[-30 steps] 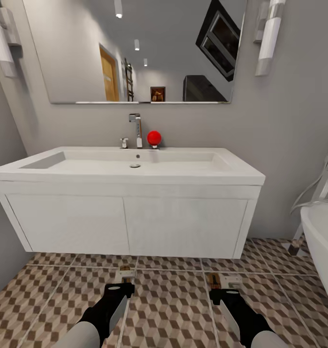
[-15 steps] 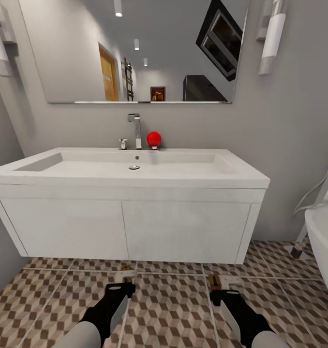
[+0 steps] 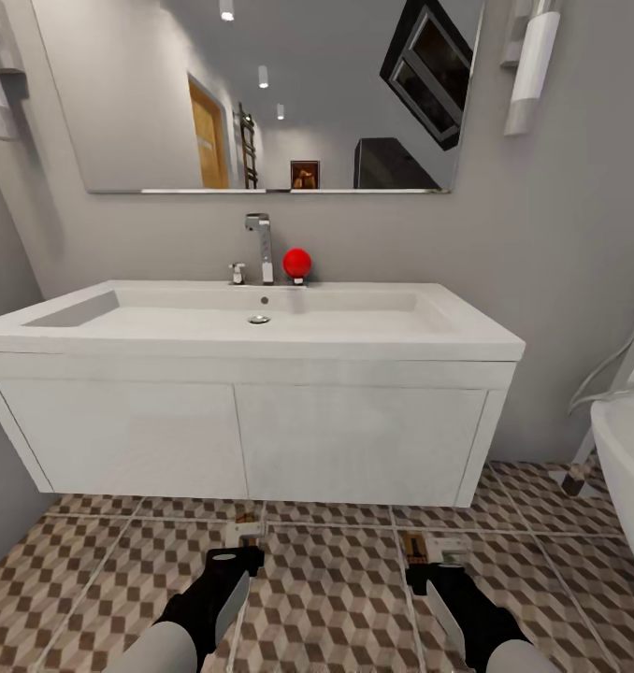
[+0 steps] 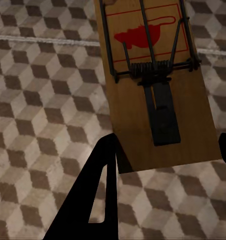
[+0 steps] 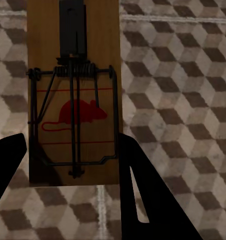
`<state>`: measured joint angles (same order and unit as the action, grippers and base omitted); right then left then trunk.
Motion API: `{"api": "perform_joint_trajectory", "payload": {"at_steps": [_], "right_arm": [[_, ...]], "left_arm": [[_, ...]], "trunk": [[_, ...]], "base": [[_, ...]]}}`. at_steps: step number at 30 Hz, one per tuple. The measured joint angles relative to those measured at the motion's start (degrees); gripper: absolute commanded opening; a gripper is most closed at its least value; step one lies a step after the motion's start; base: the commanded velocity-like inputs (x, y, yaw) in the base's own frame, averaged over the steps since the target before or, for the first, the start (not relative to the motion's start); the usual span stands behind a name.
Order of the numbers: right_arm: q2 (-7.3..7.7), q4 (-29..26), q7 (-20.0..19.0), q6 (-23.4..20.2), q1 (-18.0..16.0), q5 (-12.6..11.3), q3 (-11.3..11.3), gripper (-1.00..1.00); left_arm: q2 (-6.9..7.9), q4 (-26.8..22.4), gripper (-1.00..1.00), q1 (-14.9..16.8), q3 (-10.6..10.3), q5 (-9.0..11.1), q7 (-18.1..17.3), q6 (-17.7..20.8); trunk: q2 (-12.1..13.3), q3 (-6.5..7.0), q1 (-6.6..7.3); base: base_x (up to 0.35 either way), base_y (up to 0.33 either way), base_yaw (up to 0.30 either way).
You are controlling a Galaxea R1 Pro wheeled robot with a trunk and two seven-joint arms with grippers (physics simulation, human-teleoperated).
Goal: Take the four mousetraps from the cabinet in the bathroom and place them on the bathroom floor. Make sure all four end up on the same floor surface, and ensure that at least two of them are either under or directly next to the same bathroom sink.
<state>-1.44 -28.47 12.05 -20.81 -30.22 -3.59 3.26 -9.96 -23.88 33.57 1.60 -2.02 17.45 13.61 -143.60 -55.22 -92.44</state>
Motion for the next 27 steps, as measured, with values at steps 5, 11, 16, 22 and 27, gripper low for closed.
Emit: {"api": "perform_joint_trajectory", "payload": {"at_steps": [5,11,16,22,27], "right_arm": [[0.00,0.00,0.00,0.13,0.00,0.00,0.00,-1.00],[0.00,0.00,0.00,0.24,0.00,0.07,0.00,-1.00],[0.00,0.00,0.08,0.35,0.00,0.08,0.00,-1.00],[0.00,0.00,0.06,0.39,0.00,0.09,0.00,-1.00],[0.00,0.00,0.06,0.39,0.00,0.09,0.00,-1.00]], "left_arm": [[0.00,0.00,-1.00,0.00,0.00,0.03,0.03,0.07],[0.00,0.00,-1.00,0.00,0.00,0.04,0.06,0.15],[0.00,0.00,-1.00,0.00,0.00,0.04,0.06,0.17],[0.00,0.00,-1.00,0.00,0.00,-0.03,0.06,0.01],[0.00,-0.08,-1.00,0.00,-0.02,0.02,0.29,-0.47]], "trunk": [[-0.07,-1.11,-0.13],[-0.15,-2.44,-0.28],[-0.22,-3.55,-0.41],[-0.25,-4.00,-0.46],[-0.25,-4.00,-0.45]], "base": [[0.000,0.000,0.000],[0.000,0.000,0.000],[0.000,0.000,0.000],[0.000,0.000,0.000],[0.079,0.000,0.000]]}}
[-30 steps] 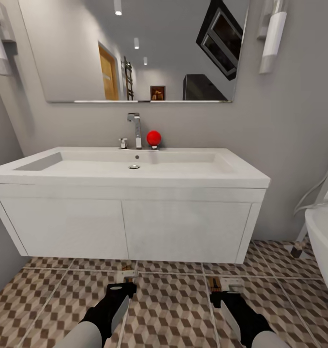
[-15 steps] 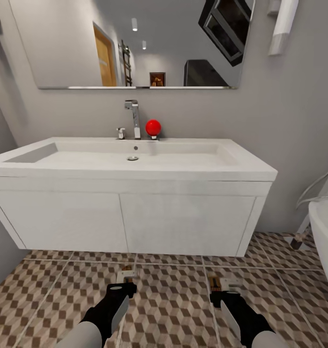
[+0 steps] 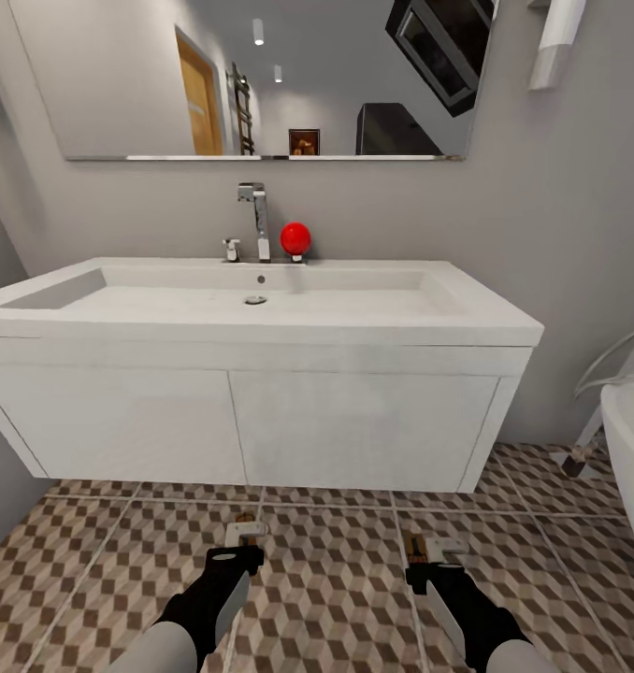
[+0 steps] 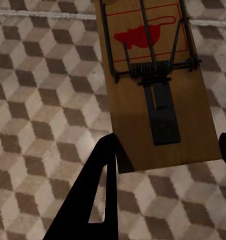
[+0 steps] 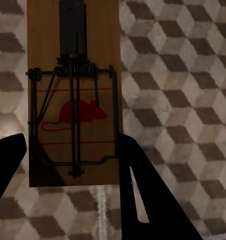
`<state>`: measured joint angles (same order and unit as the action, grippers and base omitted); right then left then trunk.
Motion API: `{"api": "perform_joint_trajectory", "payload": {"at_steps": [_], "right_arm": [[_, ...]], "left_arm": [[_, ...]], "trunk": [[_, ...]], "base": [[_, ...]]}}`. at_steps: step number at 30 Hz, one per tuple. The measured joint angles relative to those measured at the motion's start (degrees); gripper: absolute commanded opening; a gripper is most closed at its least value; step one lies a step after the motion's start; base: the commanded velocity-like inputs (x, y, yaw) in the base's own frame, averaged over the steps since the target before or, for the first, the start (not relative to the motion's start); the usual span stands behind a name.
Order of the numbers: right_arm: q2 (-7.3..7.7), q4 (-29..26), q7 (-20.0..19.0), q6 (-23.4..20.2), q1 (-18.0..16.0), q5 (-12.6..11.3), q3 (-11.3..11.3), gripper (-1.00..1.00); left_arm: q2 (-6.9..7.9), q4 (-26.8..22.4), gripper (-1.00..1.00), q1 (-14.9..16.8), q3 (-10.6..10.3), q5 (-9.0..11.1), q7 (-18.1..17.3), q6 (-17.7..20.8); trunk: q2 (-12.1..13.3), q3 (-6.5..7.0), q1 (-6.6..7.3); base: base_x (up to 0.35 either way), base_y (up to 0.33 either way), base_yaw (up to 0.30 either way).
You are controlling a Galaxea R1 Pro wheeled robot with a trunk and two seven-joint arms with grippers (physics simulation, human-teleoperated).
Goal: Take the four mousetraps from the cabinet in the bathroom and place them on the bathroom floor. Make sure all four end up on the same floor surface, and ensure that at least two of them are either under or directly next to the same bathroom sink.
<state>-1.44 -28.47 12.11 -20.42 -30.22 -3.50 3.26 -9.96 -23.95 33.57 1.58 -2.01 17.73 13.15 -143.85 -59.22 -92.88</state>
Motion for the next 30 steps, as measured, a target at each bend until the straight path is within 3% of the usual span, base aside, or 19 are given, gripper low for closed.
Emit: {"api": "perform_joint_trajectory", "payload": {"at_steps": [13,15,18,21,30], "right_arm": [[0.00,0.00,-0.06,0.00,0.00,0.00,0.00,-1.00],[0.00,0.00,-0.06,0.00,0.00,0.00,0.00,-1.00],[0.00,0.00,-0.06,0.00,0.00,0.00,0.00,-1.00],[0.00,0.00,-0.06,0.00,0.00,0.00,0.00,-1.00],[0.00,0.00,-0.06,0.00,0.00,0.00,0.00,-1.00]], "left_arm": [[0.03,0.48,-1.00,0.00,-0.11,0.16,-0.18,0.63],[0.04,0.60,-1.00,0.00,-0.16,0.13,-0.22,2.27],[0.06,0.55,-1.00,0.00,-0.22,-0.12,-0.81,8.30],[0.15,0.36,-1.00,0.00,-0.28,-0.30,-1.79,10.93],[0.24,0.23,-1.00,0.00,-0.29,-0.47,-2.55,12.07]], "trunk": [[0.00,0.00,-0.02],[0.00,0.00,-0.02],[0.00,0.00,-0.02],[0.00,0.00,-0.02],[0.00,0.00,-0.01]], "base": [[0.087,0.000,0.000],[0.001,0.000,0.000],[0.000,0.000,0.000],[0.000,0.000,0.000],[0.000,0.000,0.000]]}}
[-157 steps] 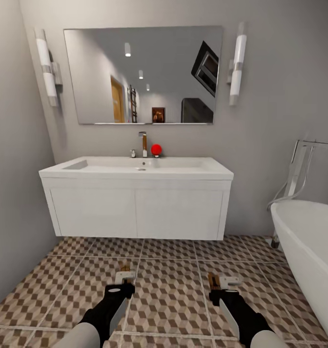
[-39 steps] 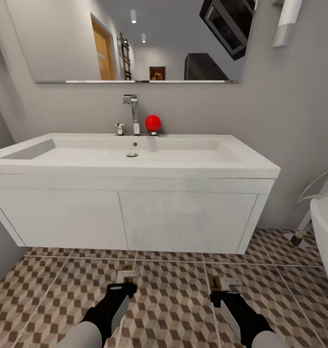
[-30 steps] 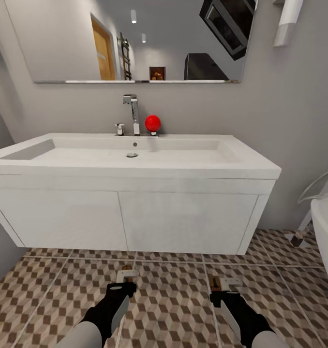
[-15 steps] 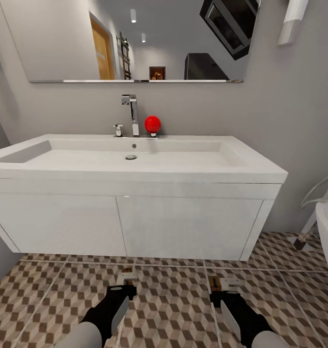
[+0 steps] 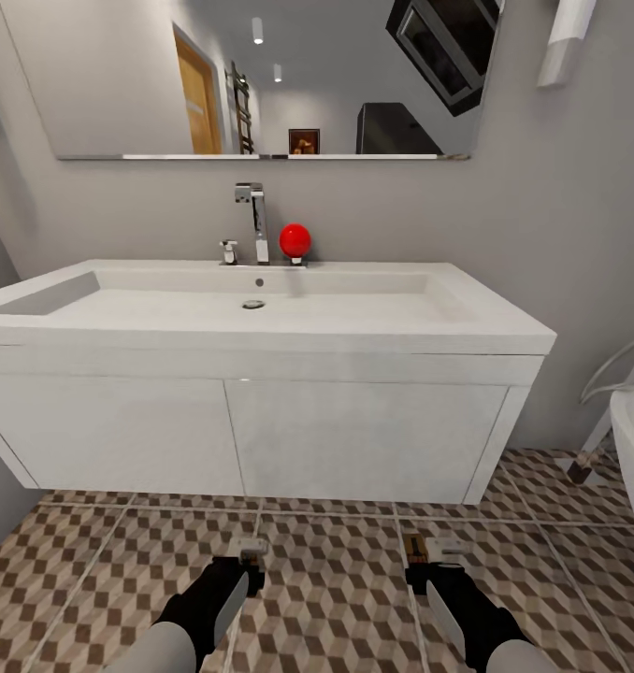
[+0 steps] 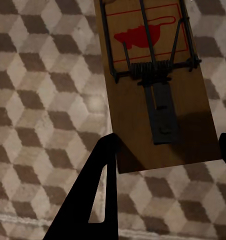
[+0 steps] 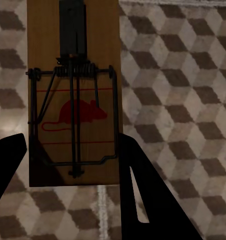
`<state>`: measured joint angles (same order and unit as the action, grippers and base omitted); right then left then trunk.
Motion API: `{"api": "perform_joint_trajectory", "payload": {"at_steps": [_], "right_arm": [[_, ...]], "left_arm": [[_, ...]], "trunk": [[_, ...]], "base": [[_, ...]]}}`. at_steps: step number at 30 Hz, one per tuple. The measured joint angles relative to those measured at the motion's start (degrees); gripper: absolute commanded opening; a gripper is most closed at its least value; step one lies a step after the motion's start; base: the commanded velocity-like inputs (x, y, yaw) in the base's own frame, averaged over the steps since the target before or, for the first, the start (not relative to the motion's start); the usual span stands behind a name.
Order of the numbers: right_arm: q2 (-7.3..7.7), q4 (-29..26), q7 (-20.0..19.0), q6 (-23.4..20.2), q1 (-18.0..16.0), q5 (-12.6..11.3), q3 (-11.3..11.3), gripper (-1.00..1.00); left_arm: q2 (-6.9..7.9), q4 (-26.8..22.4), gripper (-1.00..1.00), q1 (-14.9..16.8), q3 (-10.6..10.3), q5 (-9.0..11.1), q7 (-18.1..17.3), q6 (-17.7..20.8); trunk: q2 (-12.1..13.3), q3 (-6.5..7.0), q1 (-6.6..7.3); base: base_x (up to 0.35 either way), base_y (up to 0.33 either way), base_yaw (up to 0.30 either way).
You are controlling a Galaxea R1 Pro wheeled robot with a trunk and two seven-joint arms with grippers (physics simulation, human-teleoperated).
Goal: Take the four mousetraps from the cabinet in the bathroom and place them on the bathroom floor. Make sure all four end up on the same floor surface, and ensure that at least two of them are either under or directly next to the same bathroom sink.
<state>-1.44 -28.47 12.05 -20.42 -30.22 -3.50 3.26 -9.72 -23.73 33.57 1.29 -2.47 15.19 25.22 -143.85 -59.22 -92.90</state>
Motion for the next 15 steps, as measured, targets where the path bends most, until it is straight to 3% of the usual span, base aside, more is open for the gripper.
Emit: {"api": "perform_joint_trajectory", "payload": {"at_steps": [15], "right_arm": [[0.00,0.00,0.00,0.00,0.00,0.00,0.01,-1.00]], "left_arm": [[-0.17,-0.25,-1.00,0.00,0.15,0.08,-0.03,-3.48]], "trunk": [[-0.01,-0.22,-0.03]], "base": [[0.000,0.000,0.000]]}}
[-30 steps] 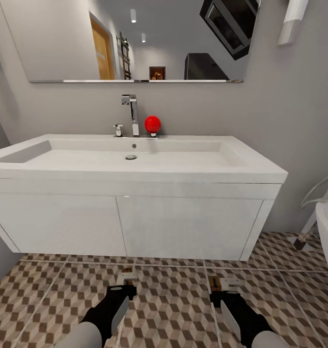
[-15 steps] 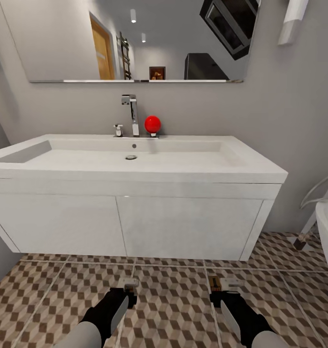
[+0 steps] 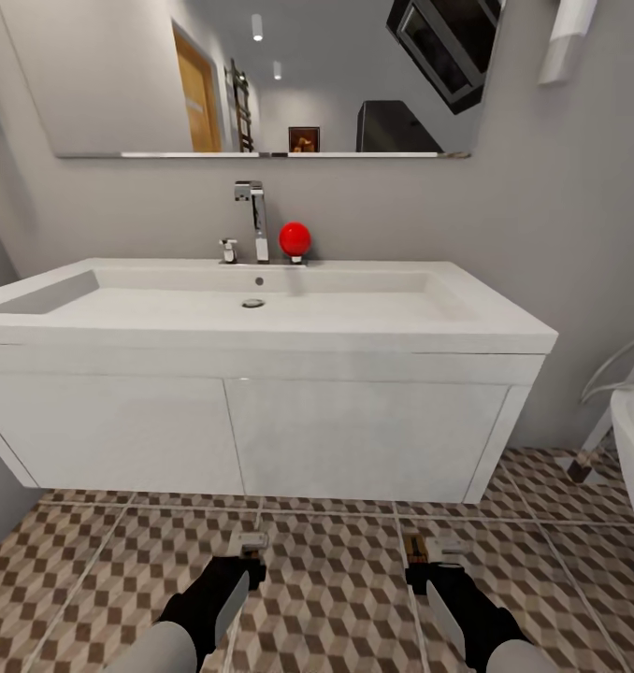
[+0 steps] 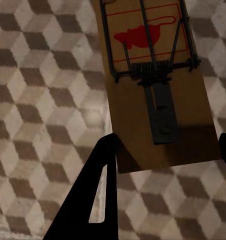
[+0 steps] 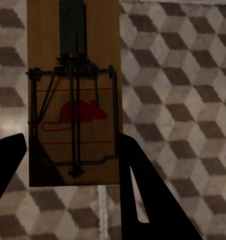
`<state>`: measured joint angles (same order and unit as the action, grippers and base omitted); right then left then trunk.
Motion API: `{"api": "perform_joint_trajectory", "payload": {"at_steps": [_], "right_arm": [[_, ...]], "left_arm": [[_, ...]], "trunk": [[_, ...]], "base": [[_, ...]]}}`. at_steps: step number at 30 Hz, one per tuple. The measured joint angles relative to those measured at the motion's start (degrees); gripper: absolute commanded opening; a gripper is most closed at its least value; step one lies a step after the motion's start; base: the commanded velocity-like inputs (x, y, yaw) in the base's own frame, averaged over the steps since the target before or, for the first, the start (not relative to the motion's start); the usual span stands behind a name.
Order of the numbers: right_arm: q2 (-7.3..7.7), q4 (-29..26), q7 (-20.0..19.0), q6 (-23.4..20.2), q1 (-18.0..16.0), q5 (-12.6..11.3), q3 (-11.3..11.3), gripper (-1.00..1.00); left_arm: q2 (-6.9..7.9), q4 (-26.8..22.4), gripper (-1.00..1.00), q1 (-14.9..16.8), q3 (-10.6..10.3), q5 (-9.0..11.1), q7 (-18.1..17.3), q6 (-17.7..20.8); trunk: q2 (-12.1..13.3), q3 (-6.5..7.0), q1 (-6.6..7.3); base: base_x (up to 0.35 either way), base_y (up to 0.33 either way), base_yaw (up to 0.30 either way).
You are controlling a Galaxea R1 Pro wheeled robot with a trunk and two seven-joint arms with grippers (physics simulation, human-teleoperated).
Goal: Take the four mousetraps from the cabinet in the bathroom and place them on the bathroom floor. Make sure all four end up on the same floor surface, and ensure that at least two of them are either under or directly next to the same bathroom sink.
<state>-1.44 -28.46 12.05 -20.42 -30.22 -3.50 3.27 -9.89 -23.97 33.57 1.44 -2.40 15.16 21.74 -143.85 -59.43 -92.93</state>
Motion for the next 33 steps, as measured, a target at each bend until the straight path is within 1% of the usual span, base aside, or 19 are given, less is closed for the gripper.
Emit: {"api": "perform_joint_trajectory", "payload": {"at_steps": [9,15,33], "right_arm": [[0.00,0.00,0.00,0.00,0.00,0.02,-0.01,-1.00],[0.00,0.00,0.00,0.00,0.00,0.04,-0.01,-1.00],[-0.01,0.00,0.00,-0.01,0.00,0.06,0.06,-1.00]], "left_arm": [[-0.07,-0.01,-1.00,0.00,0.00,0.05,0.00,-0.03],[-0.07,-0.14,-1.00,0.00,0.07,0.00,0.00,-0.05],[0.00,-0.18,-1.00,0.00,0.00,0.00,0.00,-0.12]], "trunk": [[-0.12,-2.00,-0.23],[-0.13,-2.00,-0.23],[-0.36,-5.99,-0.70]], "base": [[0.000,0.000,0.000],[0.000,0.000,0.000],[0.000,0.000,0.000]]}}
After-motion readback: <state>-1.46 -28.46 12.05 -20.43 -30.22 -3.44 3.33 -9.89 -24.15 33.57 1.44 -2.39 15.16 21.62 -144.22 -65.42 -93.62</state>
